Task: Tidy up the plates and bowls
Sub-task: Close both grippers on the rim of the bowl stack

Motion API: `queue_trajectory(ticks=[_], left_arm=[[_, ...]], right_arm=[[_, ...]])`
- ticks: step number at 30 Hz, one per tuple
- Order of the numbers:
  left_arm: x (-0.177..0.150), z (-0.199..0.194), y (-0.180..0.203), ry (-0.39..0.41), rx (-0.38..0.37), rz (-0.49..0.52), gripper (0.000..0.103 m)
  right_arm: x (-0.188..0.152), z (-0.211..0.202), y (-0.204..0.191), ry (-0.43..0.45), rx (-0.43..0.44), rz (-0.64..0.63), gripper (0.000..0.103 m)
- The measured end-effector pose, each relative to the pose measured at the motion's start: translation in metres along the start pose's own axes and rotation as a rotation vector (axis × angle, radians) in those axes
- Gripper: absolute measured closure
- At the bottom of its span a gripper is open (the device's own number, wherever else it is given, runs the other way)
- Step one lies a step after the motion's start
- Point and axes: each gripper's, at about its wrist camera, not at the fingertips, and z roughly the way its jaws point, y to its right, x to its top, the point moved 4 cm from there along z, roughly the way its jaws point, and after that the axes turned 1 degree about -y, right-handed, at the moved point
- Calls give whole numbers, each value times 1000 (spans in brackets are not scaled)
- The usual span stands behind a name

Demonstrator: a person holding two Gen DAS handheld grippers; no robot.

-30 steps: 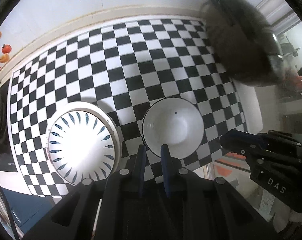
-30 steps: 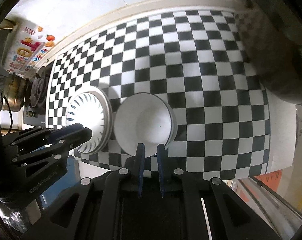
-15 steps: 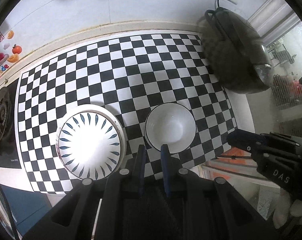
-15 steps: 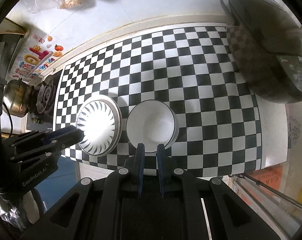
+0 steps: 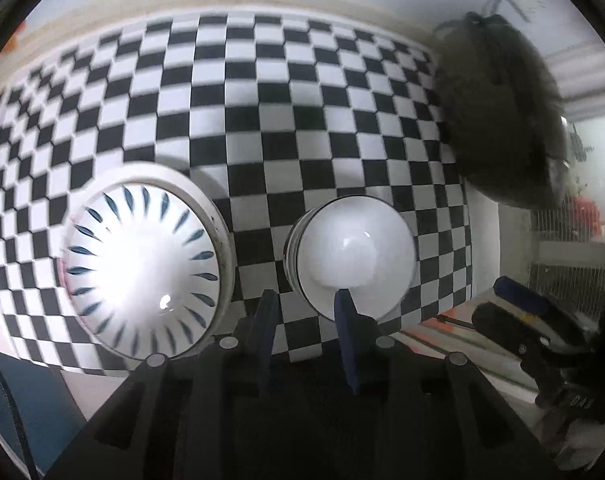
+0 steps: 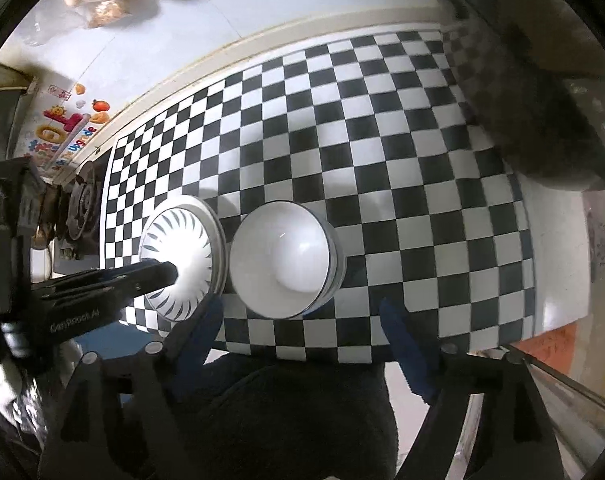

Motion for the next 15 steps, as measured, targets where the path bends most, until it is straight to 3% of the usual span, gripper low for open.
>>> queue_trajectory(ticks=[8,15], left_arm=[[32,67,-16,-144,-74,-75,76],[44,105,-13,-219,-110,-55,75]], right_arm=[[17,73,36,-84,73,107,16],[20,130,47,-175,166,155,16]])
